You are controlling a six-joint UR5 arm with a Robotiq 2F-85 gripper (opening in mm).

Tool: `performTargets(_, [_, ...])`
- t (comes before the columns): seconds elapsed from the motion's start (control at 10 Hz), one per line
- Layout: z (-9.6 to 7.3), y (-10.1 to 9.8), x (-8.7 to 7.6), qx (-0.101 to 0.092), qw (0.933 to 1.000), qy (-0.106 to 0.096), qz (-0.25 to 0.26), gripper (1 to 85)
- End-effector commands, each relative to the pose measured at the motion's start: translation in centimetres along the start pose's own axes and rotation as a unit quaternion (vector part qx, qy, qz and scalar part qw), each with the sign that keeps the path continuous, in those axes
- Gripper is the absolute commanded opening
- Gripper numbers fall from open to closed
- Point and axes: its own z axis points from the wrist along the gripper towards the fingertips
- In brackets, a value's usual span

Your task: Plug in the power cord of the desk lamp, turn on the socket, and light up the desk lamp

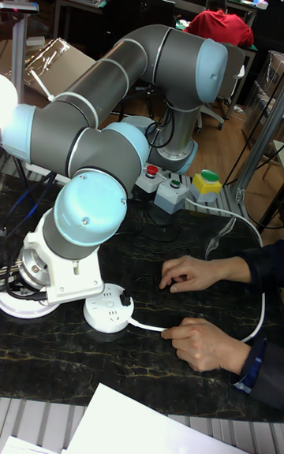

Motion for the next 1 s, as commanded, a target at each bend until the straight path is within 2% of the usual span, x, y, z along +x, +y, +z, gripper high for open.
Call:
performTargets(0.0, [-1.3, 0.5, 0.1, 0.000, 0.9998, 0.013, 0.013, 1.3])
performTargets(0.3, [-2.1, 1.0, 0.1, -0.010, 0.9996, 0.015, 0.020, 1.3])
performTargets(0.5, [-4.6, 2.6, -0.8, -0.020, 0.9990, 0.010, 0.039, 1.3])
performTargets(0.6, [-6.1, 4.5, -1.9, -0.037, 0.9974, -0.001, 0.062, 1.3])
performTargets(0.7, [-7.4, 5.9, -3.2, -0.041, 0.9962, -0.020, 0.075, 1.3])
performTargets(0.8, [-8.4, 7.0, -4.2, -0.041, 0.9945, -0.043, 0.087, 1.3])
performTargets(0.9, [-9.2, 8.4, -5.1, -0.060, 0.9890, -0.073, 0.114, 1.3])
